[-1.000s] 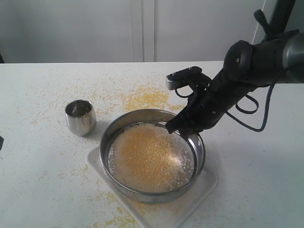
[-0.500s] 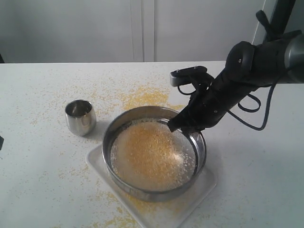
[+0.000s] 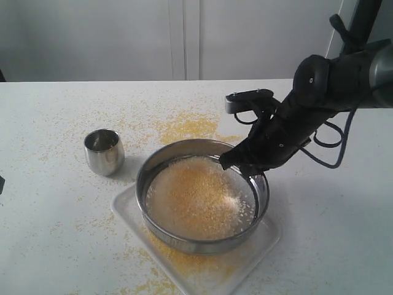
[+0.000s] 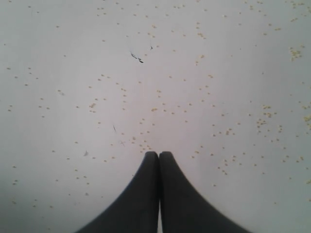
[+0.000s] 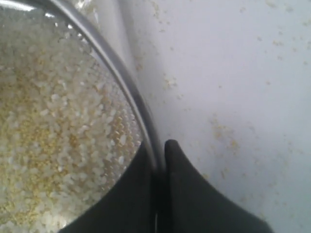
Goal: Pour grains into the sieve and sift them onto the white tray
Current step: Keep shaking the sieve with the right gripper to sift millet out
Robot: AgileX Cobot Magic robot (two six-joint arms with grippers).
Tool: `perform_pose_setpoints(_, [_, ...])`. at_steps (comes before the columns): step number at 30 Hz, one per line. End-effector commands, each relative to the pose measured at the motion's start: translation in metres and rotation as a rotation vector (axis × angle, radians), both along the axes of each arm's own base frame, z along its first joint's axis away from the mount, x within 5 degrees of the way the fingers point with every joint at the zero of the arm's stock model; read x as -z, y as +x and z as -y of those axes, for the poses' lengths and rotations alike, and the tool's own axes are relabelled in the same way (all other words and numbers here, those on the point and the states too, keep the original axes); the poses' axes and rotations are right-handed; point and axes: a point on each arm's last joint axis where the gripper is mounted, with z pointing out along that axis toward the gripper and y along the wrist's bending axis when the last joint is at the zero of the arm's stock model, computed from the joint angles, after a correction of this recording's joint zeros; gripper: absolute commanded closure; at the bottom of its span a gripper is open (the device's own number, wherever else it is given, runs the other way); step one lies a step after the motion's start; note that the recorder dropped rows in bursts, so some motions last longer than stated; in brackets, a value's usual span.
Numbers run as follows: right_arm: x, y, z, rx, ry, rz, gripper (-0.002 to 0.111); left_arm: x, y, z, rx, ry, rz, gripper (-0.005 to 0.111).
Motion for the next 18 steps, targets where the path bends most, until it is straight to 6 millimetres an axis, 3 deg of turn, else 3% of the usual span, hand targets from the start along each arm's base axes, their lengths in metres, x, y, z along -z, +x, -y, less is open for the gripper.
perform_pose_setpoints(1, [-0.008, -0.003, -0.003, -0.194, -0.044, 0.069, 0.108, 0.001, -0.003, 0.000, -0.001, -0.002, -0.009, 0.106])
perform_pose_setpoints(5, [-0.010, 0.005, 0.000, 0.167, 0.073, 0.011, 0.108, 0.001, -0.003, 0.000, -0.001, -0.002, -0.009, 0.106])
perform_pose_setpoints(7, [-0.011, -0.001, -0.008, 0.008, 0.037, 0.038, 0.108, 0.001, -0.003, 0.000, -0.001, -0.002, -0.009, 0.106])
perform_pose_setpoints(8, [-0.010, -0.005, -0.009, -0.208, -0.043, 0.076, 0.108, 0.001, -0.003, 0.000, -0.001, -0.002, -0.009, 0.106])
perform_pose_setpoints(9, [-0.009, -0.003, -0.006, -0.172, -0.048, 0.074, 0.108, 0.001, -0.003, 0.000, -0.001, -0.002, -0.009, 0.106])
perform_pose_setpoints(10, [-0.010, 0.004, 0.001, 0.036, 0.011, 0.060, 0.108, 0.001, -0.003, 0.000, -0.001, -0.002, -0.009, 0.106])
perform_pose_setpoints(11, [-0.011, 0.006, 0.001, 0.139, 0.055, 0.044, 0.108, 0.001, -0.003, 0.000, -0.001, -0.002, -0.009, 0.106])
perform_pose_setpoints(12, [-0.010, 0.003, -0.004, 0.092, 0.055, 0.039, 0.108, 0.001, -0.003, 0.000, -0.001, -0.002, -0.009, 0.106])
perform_pose_setpoints(14, [-0.009, -0.005, -0.008, -0.213, -0.055, 0.070, 0.108, 0.001, -0.003, 0.000, -0.001, -0.002, -0.009, 0.106])
perform_pose_setpoints(17, [-0.011, 0.006, 0.003, 0.153, 0.043, 0.032, 0.108, 0.001, -0.003, 0.000, -0.001, -0.002, -0.009, 0.106])
perform_pose_setpoints(18, [-0.010, 0.003, -0.002, 0.092, 0.038, 0.031, 0.108, 0.001, -0.003, 0.000, -0.001, -0.002, -0.009, 0.106])
